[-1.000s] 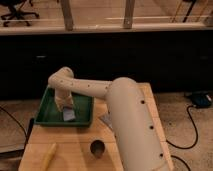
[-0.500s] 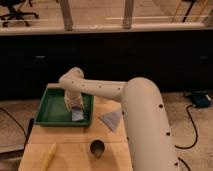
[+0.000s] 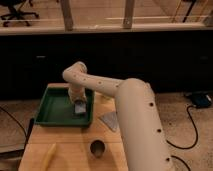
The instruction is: Wipe tray with sponge
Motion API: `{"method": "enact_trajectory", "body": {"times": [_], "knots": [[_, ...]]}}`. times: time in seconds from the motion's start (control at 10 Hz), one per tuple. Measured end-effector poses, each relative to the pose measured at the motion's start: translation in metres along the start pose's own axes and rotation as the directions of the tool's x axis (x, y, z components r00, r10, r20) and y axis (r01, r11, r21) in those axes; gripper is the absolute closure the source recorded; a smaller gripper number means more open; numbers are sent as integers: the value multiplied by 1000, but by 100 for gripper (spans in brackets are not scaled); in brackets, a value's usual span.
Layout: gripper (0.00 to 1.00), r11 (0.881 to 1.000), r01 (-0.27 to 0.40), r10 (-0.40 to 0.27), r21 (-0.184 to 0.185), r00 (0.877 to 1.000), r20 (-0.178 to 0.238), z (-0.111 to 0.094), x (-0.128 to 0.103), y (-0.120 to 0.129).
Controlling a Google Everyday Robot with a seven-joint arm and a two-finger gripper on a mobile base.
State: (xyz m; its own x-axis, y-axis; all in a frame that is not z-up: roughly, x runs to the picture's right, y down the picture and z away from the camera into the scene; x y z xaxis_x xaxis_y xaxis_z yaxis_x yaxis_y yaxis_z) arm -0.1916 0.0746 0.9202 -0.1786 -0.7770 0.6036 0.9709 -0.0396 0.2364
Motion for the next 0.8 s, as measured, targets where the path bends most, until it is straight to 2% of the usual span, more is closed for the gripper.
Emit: {"method": "enact_trajectory", "body": {"times": [0.2,0.4,0.6,0.8], "knots": [[100,998,49,-49,28,999,11,7,7,-27],[100,990,126,-128,58,991,32,14,2,-57],[100,985,162,-166,67,984,62,15,-23,-66],[100,985,156,-161,72,985,67,9,-47,-57]]}}
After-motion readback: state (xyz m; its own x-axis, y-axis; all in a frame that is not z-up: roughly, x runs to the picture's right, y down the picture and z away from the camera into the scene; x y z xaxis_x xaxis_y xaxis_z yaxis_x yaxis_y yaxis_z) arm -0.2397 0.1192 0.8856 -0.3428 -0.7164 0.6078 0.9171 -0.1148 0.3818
